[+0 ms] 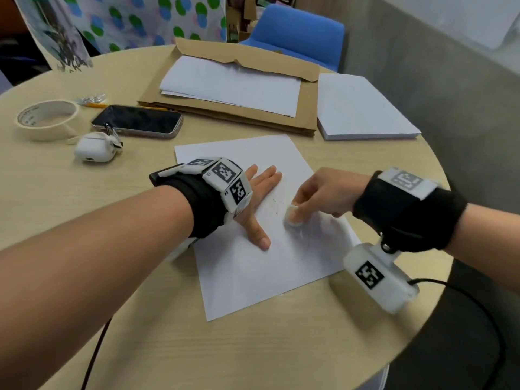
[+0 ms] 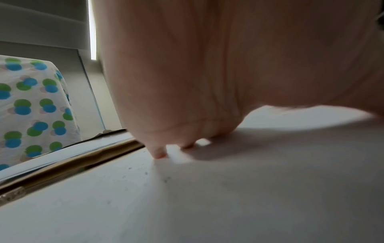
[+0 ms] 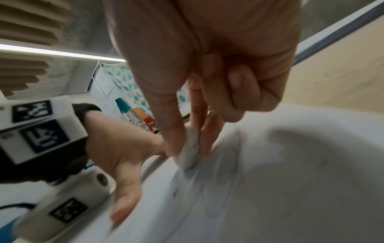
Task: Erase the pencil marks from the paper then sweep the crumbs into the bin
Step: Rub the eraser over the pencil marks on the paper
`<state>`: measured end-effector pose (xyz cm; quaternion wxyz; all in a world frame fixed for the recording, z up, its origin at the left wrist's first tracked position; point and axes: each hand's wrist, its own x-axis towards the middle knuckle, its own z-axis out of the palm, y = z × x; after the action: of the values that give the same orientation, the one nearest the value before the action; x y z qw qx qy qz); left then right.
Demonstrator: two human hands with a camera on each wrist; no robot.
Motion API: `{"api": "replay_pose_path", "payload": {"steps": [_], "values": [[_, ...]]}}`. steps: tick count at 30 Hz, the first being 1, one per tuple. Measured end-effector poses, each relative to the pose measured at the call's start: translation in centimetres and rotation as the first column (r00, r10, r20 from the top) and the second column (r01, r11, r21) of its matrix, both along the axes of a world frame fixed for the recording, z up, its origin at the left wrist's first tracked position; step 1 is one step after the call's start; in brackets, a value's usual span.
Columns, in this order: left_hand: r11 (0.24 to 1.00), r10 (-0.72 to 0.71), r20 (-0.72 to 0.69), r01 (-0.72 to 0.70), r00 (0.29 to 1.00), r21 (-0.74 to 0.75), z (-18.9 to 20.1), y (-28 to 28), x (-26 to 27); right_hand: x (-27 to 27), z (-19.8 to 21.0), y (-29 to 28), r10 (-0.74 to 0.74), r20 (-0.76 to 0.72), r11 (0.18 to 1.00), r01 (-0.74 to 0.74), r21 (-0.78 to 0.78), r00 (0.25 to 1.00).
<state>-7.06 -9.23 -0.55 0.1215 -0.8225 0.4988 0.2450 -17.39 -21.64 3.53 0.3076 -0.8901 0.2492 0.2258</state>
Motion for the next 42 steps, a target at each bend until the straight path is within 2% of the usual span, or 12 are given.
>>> {"api": "replay_pose_path", "payload": {"steps": [2,7,13,15,18,20,22,26,33,35,39,42], "values": [[1.0,-0.008,-0.003,0.008,1.0,0.001,0.2,0.0,-0.1,0.9,0.3,-0.2,-0.05,0.021,0.999,0.05,-0.008,0.999],[1.0,-0.008,-0.014,0.008,1.0,0.002,0.2,0.0,0.0,2.6,0.1,-0.3,-0.114,0.193,0.992,0.121,-0.024,0.974],[0.999,0.0,-0.029,0.001,1.0,0.034,0.2,-0.1,0.0,-0.8,0.0,-0.5,0.057,-0.064,0.998,-0.057,-0.005,0.996],[0.999,-0.006,-0.019,0.006,1.0,0.041,0.3,-0.2,0.0,0.1,0.4,-0.4,-0.004,-0.011,1.0,0.004,-0.022,1.0],[0.999,-0.004,-0.007,0.005,1.0,0.033,0.5,-0.1,-0.2,2.1,0.5,-0.1,-0.134,0.16,0.989,0.141,-0.036,0.978],[1.0,0.005,-0.005,-0.005,1.0,0.02,0.5,-0.1,-0.2,2.2,0.2,0.1,-0.157,0.21,0.985,0.167,-0.031,0.965],[1.0,0.007,0.001,-0.007,1.0,0.026,0.3,-0.1,-0.2,0.9,-0.3,-0.1,-0.131,0.189,0.99,0.137,-0.019,0.973],[0.999,0.004,0.005,-0.004,1.0,0.052,0.2,-0.2,-0.1,-1.6,-0.2,-0.1,-0.037,0.032,0.999,0.037,0.015,0.999],[0.999,0.022,0.02,-0.023,1.0,0.039,0.5,0.1,0.5,2.6,0.2,0.0,-0.193,0.198,0.979,0.203,-0.028,0.961],[0.999,0.029,0.005,-0.029,1.0,0.041,0.4,0.1,0.2,1.0,-0.2,0.0,-0.179,0.179,0.983,0.182,0.0,0.967],[0.998,0.016,0.009,-0.017,1.0,0.059,0.3,-0.4,-0.1,-2.1,-0.4,0.2,-0.089,0.036,0.994,0.087,0.063,0.995],[0.998,0.007,0.022,-0.008,1.0,0.06,0.3,-0.5,-0.2,-0.6,0.0,-0.2,-0.182,0.099,0.983,0.18,0.029,0.978]]}}
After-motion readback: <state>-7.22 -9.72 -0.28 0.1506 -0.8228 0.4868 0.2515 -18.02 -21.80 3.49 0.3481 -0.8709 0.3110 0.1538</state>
